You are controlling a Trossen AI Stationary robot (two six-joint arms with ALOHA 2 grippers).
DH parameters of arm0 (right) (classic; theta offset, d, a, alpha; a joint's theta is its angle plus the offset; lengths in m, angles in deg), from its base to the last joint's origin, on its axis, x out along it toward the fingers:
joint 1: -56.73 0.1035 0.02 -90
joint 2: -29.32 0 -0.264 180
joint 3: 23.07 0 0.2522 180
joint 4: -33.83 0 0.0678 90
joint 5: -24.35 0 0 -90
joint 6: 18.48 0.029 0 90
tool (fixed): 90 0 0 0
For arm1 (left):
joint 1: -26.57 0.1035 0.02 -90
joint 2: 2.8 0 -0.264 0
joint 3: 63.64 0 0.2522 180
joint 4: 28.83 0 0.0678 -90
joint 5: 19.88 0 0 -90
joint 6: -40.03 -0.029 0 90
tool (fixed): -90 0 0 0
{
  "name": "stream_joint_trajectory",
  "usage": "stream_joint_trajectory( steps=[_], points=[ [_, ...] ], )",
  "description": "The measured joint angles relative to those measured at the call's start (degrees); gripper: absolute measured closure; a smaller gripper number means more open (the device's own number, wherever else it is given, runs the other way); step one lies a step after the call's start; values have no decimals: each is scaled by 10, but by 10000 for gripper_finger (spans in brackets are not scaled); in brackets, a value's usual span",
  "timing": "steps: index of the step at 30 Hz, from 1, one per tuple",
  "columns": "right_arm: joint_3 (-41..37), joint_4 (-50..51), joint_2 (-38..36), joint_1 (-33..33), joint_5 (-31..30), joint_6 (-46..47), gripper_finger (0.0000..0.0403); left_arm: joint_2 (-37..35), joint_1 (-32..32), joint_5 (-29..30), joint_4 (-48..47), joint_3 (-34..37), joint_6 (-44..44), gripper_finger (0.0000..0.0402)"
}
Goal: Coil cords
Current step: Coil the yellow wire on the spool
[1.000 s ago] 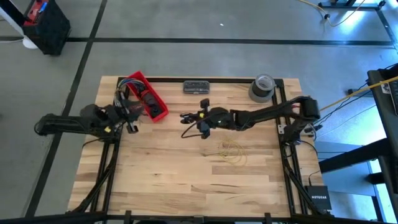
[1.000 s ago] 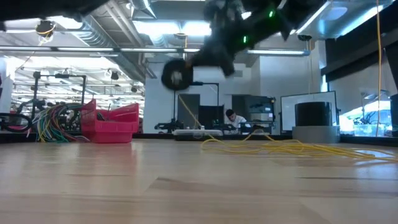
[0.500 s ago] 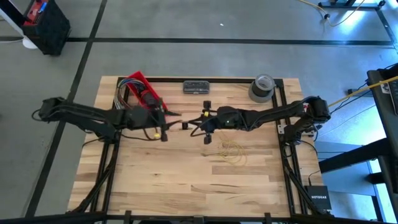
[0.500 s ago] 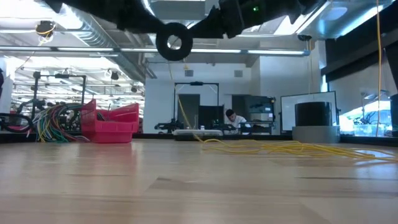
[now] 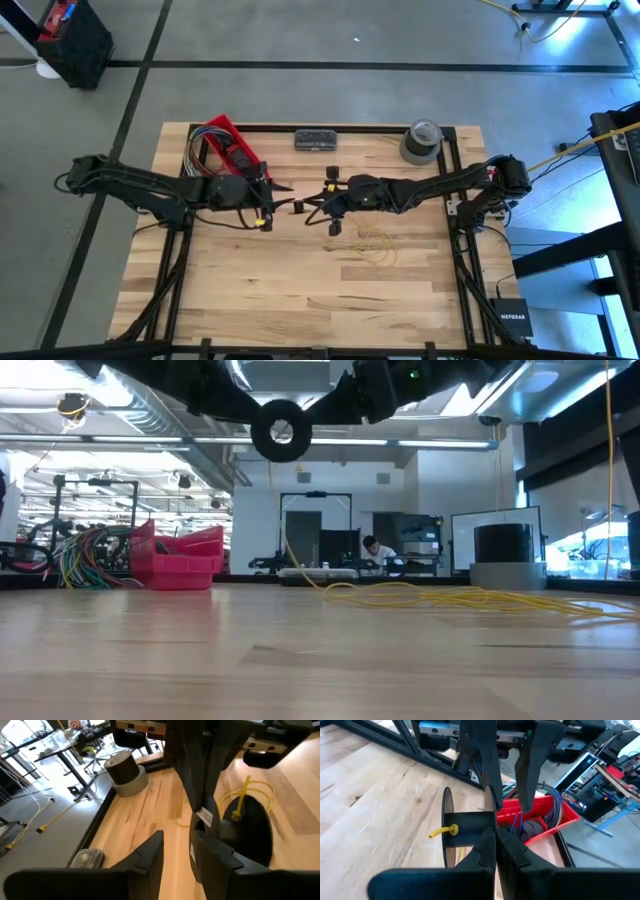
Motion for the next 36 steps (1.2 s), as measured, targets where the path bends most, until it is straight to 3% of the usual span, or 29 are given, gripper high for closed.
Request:
stream_joint_trajectory(
  steps=[8,25,32,36],
  points=[
    [0,48,0,0,-63,20,400,-35,-8,-2,-7,-5,1,302],
    [1,-17,0,26,-29,13,400,5,-18,0,-1,-4,2,305],
    [1,-18,0,25,-13,26,388,5,-26,-4,-1,-4,-20,384],
    [1,-21,0,25,-10,85,362,5,-26,-4,-1,-4,-14,394]
  ],
)
